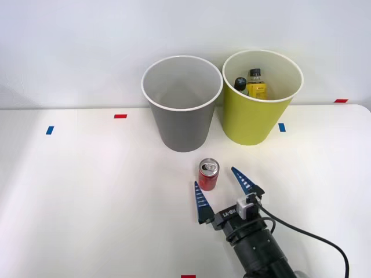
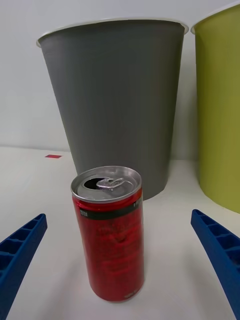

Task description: Put cans in the gray bin, plastic bottles in the light green bin

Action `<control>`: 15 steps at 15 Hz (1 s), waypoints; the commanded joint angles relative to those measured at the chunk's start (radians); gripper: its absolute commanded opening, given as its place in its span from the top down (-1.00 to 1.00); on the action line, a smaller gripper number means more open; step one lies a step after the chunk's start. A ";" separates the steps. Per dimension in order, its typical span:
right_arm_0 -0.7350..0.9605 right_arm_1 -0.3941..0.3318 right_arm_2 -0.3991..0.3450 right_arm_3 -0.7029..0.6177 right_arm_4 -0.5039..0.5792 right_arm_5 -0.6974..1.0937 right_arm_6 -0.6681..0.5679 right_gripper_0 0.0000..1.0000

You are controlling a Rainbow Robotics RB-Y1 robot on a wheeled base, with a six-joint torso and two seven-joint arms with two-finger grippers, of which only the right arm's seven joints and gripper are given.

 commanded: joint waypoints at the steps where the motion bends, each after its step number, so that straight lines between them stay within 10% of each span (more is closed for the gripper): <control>1: -0.028 0.000 0.001 0.018 0.000 0.003 0.004 -1.00; 15: -0.100 -0.007 0.011 0.018 -0.011 0.101 0.005 -1.00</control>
